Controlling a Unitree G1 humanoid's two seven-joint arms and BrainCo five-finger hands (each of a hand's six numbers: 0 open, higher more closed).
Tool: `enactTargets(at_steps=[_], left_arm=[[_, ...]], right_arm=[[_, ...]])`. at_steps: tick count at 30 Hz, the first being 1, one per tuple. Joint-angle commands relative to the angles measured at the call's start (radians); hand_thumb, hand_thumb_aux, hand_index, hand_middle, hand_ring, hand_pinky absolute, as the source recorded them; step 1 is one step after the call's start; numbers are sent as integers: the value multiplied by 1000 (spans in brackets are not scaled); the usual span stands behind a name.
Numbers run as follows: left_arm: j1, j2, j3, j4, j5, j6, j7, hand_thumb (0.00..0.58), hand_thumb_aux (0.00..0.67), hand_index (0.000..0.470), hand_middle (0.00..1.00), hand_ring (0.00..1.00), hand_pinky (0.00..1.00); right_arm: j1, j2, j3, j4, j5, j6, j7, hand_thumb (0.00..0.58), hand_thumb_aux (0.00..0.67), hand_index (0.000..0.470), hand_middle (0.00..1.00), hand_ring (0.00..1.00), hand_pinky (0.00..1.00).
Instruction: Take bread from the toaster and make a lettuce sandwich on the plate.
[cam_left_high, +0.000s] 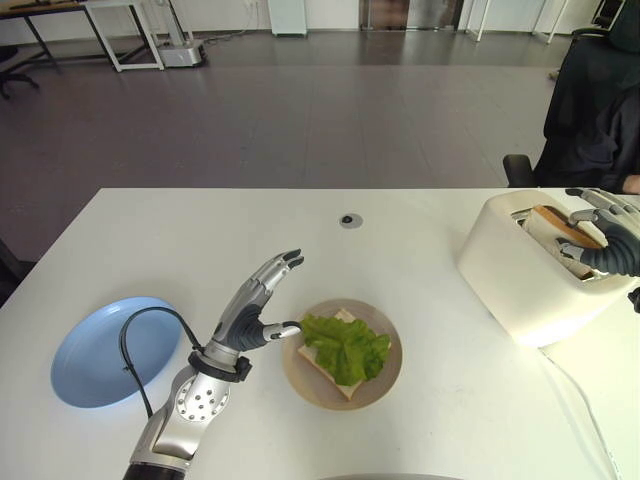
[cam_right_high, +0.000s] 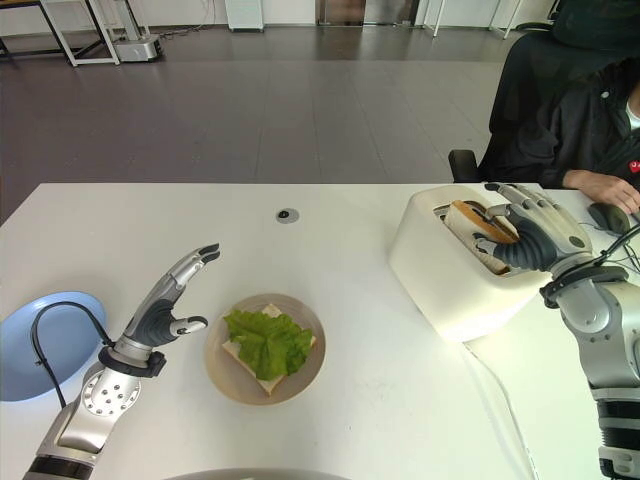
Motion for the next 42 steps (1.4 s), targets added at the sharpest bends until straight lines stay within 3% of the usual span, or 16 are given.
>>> enactTargets(at_steps=[1, 11, 15, 18, 23, 27, 33, 42], left_arm=[[-7, -3, 11, 12, 16, -3, -10, 0, 0, 0, 0, 0, 0], [-18, -19, 35, -9, 11, -2, -15, 0, 0, 0, 0, 0, 0], [-30, -17, 47, -7, 16, -9, -9, 0, 0, 0, 0, 0, 0], [-34, -5, 78, -22, 22, -24, 0, 0, 0, 0, 0, 0, 0], [-8, 13, 148, -82, 14, -49, -1, 0, 0, 0, 0, 0, 0], [8, 16, 168, -105, 27, -63, -11, 0, 0, 0, 0, 0, 0], [43, 27, 117, -149, 148, -98, -54, 0, 0, 0, 0, 0, 0], [141, 74, 15, -217, 424, -104, -111, 0, 0, 0, 0, 0, 0]], right_arm=[[-47, 6, -52, -2, 88, 46, 22, 580, 670, 470, 0, 0, 0], [-249, -62, -158, -160, 449, 178, 253, 580, 670, 470, 0, 0, 0], [-333, 7, -39, -284, 595, 246, 342, 580, 670, 470, 0, 0, 0], [-399, 125, 148, -334, 693, 315, 442, 580, 670, 470, 0, 0, 0], [-372, 361, 471, -232, 618, 341, 503, 580, 670, 470, 0, 0, 0], [-353, 506, 597, -62, 556, 341, 489, 580, 670, 470, 0, 0, 0], [-380, 555, 677, 146, 402, 222, 488, 580, 670, 470, 0, 0, 0], [-375, 559, 684, 204, 320, 132, 516, 580, 670, 470, 0, 0, 0]])
